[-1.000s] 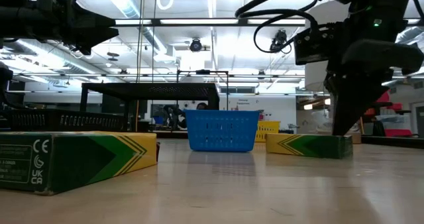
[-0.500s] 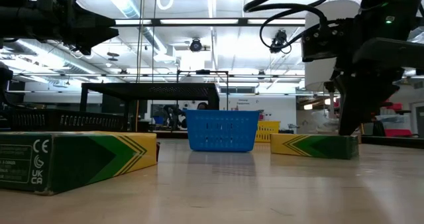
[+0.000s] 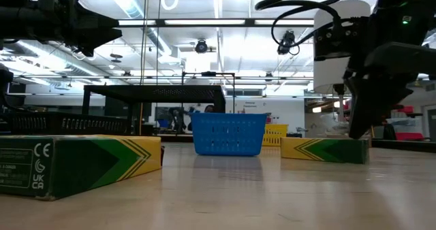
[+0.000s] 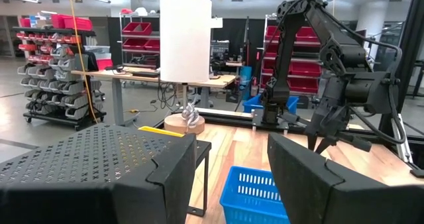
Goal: Pick & Place Office Desk Supplies
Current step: Put the top right large yellow crayon box into the blue bin
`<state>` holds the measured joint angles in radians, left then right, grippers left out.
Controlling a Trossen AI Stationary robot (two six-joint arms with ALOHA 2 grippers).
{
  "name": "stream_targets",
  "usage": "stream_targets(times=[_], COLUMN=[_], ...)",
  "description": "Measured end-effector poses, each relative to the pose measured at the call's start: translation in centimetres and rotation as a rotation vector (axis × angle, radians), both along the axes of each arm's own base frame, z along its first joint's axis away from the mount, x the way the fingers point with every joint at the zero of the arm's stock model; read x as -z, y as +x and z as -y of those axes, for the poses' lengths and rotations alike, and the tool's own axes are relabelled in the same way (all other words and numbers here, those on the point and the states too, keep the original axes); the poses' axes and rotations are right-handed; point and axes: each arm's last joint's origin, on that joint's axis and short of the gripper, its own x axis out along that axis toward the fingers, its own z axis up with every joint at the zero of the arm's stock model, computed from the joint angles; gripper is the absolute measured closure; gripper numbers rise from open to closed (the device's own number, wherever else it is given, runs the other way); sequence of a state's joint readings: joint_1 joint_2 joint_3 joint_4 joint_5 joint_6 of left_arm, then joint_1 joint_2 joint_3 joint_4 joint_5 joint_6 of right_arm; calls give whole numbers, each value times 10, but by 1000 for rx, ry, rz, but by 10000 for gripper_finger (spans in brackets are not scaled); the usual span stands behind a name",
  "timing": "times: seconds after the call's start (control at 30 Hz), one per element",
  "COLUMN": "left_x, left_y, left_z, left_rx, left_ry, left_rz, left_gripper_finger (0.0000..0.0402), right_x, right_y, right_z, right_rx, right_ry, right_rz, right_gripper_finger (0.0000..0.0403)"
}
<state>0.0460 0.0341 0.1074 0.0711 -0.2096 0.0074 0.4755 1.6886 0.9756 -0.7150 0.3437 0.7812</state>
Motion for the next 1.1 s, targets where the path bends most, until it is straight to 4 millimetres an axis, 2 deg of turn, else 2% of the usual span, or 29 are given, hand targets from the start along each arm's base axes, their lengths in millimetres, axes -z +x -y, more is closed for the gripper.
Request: stream_targets(times=[0.3,0.73,1.1], left_x=[0,0,0], left_y=[0,0,0], left_z=[0,0,0], left_rx=[1,1,1], left_ry=[-7,-7,-7], left_rz=[2,1,1], left_gripper_finger=[208,208,208], right_x=[-14,-12,1], right_y=[5,2,-4], right_z=[-2,-5,-3], right_rx=[1,25,31], right_ry=[-11,55,85], right_rz=[-7,-51,-56], right_gripper_finger=[403,403,403])
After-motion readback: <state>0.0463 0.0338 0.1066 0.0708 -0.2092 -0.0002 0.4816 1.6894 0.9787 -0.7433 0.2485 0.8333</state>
